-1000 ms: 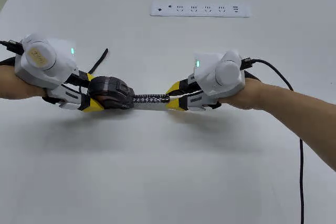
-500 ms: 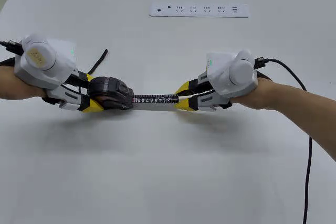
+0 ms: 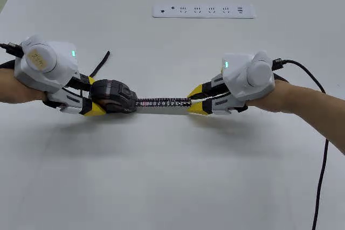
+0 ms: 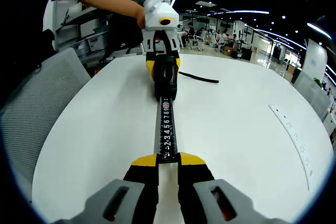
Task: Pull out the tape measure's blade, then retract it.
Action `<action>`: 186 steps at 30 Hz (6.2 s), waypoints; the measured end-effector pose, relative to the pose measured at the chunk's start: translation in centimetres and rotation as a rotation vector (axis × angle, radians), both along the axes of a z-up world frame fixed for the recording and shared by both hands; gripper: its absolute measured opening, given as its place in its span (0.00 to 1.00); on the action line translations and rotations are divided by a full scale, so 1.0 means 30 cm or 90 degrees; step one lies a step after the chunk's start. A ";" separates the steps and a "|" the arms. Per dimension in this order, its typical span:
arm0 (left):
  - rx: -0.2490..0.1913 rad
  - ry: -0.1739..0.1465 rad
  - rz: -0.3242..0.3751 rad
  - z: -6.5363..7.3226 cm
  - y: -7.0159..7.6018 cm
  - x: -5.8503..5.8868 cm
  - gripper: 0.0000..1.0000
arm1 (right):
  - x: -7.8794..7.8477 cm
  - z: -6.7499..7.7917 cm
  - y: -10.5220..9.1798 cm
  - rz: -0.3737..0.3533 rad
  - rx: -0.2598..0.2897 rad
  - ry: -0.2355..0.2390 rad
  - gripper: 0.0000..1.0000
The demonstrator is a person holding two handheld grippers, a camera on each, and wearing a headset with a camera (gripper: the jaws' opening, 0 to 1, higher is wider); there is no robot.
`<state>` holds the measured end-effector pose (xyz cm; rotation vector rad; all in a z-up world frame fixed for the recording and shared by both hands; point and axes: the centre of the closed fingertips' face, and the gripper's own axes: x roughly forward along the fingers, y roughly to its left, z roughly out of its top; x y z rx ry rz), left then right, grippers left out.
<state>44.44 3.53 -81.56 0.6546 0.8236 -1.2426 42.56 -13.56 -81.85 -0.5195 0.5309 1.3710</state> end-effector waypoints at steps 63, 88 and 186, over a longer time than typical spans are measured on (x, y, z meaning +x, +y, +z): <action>0.000 0.004 0.005 0.015 -0.006 0.006 0.29 | -0.007 -0.001 -0.339 -0.057 -0.036 0.031 0.11; 0.015 0.001 0.016 0.014 -0.011 0.007 0.29 | -0.002 -0.024 -0.376 -0.052 -0.091 0.003 0.13; -0.163 -0.069 0.205 0.179 -0.009 -0.109 1.00 | -0.101 0.173 -0.455 -0.272 -0.006 -0.002 0.97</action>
